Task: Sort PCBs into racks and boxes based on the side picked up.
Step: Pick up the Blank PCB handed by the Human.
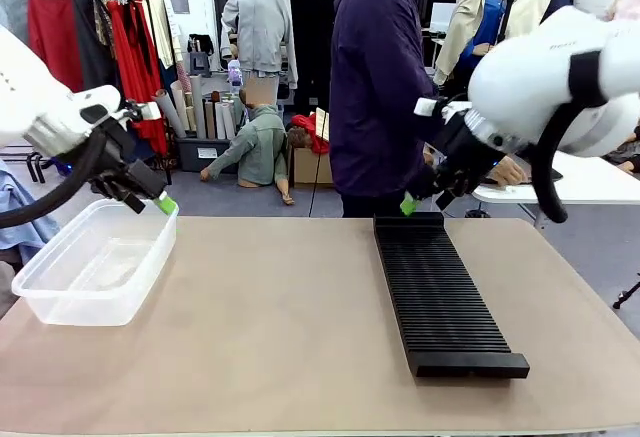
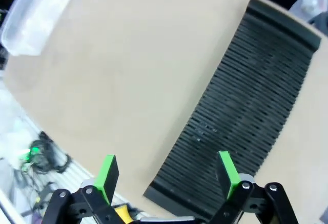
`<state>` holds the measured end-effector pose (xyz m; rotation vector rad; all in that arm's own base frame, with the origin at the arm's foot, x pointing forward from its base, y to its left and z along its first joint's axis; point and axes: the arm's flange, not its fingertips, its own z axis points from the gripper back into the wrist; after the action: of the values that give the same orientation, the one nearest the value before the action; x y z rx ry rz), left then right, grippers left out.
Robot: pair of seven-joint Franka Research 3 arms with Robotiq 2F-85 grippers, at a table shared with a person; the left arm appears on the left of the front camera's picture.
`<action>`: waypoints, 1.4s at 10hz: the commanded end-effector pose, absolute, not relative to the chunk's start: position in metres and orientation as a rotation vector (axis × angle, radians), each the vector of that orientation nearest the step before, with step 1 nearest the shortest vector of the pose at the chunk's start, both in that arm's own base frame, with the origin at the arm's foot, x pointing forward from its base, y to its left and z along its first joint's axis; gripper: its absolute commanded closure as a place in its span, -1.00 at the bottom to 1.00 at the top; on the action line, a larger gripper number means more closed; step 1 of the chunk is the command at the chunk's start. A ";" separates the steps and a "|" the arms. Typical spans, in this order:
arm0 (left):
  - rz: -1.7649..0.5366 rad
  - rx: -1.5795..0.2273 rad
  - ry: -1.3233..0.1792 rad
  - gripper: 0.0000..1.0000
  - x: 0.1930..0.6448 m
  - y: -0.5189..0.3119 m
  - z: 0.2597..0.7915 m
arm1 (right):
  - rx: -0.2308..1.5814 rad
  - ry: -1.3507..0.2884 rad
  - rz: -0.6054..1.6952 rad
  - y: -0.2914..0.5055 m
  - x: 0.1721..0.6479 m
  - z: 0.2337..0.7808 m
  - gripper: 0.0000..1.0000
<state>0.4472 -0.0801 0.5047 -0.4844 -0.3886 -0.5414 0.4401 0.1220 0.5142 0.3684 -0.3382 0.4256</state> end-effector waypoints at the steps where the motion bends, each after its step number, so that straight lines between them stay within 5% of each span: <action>1: -0.538 -0.647 -0.401 -1.00 0.457 -0.059 0.500 | 0.485 -0.303 0.375 0.091 0.443 0.528 -1.00; 7: -0.478 -1.013 -0.531 -1.00 0.435 0.030 0.505 | 0.853 -0.377 0.162 -0.029 0.414 0.531 -1.00; 14: -0.508 -1.229 -0.577 -1.00 0.420 0.092 0.494 | 1.083 -0.474 0.019 -0.112 0.386 0.510 -1.00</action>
<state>0.4131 0.0885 0.4955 -1.1772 -0.5572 -0.4785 0.3851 -0.1144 0.5152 1.0220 -0.4427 -0.0133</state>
